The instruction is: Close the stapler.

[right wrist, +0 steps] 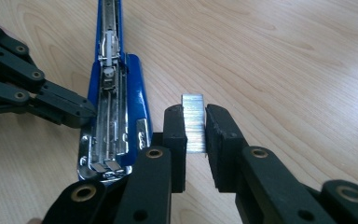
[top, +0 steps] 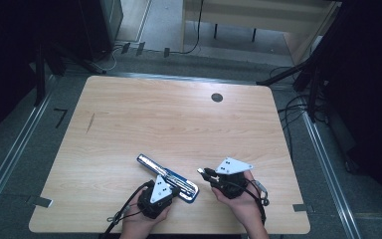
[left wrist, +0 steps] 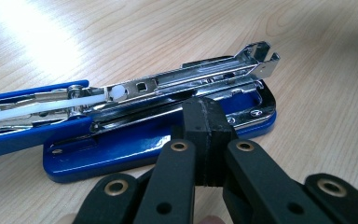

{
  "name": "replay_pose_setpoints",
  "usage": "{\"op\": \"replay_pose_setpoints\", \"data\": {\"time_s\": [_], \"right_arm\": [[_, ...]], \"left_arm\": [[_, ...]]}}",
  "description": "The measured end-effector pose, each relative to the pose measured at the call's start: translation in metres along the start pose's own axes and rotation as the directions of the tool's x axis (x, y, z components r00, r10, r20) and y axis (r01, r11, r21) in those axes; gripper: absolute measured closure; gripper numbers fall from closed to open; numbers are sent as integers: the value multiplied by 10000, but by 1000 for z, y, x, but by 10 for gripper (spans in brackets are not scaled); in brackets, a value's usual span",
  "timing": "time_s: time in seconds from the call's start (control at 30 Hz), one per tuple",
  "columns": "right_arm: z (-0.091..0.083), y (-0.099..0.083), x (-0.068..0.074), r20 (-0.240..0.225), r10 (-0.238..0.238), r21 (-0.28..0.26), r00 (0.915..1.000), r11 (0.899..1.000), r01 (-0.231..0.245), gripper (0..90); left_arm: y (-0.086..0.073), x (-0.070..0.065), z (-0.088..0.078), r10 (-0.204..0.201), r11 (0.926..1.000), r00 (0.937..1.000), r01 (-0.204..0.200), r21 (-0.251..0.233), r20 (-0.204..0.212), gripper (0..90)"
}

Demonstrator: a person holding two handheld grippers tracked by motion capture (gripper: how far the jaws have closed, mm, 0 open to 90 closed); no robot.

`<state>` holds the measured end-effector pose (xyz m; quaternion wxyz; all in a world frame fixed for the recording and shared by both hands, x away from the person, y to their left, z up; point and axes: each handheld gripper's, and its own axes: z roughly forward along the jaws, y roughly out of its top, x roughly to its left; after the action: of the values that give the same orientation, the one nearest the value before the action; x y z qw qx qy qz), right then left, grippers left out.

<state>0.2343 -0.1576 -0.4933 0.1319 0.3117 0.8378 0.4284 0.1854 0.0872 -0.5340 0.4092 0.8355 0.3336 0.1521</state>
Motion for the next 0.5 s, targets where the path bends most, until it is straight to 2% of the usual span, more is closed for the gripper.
{"op": "replay_pose_setpoints", "data": {"time_s": [0.5], "right_arm": [[3,9,18,-516,-202,97,9985,9997,207,798]], "left_arm": [[0,0,0,-18,10000,10000,18,-5,22,900]]}}
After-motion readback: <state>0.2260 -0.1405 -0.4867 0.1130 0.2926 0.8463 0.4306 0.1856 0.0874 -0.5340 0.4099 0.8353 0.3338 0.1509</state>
